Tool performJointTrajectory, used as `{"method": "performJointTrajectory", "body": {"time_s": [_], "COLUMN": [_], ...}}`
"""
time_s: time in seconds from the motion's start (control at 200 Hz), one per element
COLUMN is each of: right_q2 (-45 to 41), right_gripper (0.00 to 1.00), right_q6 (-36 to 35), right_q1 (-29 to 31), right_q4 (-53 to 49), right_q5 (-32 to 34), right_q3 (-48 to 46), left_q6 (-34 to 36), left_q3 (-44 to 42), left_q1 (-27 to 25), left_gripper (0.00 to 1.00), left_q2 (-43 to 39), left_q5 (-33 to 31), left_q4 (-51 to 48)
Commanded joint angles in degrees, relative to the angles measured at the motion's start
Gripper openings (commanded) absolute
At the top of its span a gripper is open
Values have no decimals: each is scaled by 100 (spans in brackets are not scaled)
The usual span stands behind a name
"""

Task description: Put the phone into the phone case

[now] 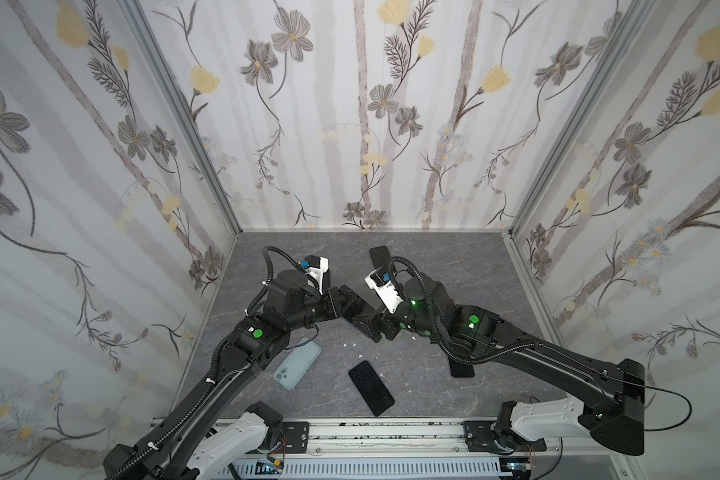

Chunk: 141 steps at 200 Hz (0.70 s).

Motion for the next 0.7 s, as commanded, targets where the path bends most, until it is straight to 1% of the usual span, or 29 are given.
{"method": "performJointTrajectory", "body": {"time_s": [0.0, 0.26, 0.465, 0.594, 0.699], "right_q2": [-74, -252, -373, -522, -736], "right_gripper": [95, 96, 97, 97, 96], "right_q6": [2, -1, 134, 495, 934], "right_q1": [-21, -69, -121, -229, -513], "right_q4": [159, 177, 329, 455, 654], "right_q5": [58, -83, 95, 194, 67], "right_q3": [101, 149, 174, 110, -165], "left_q6": [-42, -16, -25, -83, -206], "left_q3": [93, 119, 25, -35, -173], "left_q1": [22, 75, 119, 135, 169], "left_gripper": [0, 0, 0, 0, 0], "left_q2": [-37, -79, -144, -282, -493], "left_q5": [-46, -356, -689, -1090, -1422], "left_q4": [147, 102, 167, 214, 381]}}
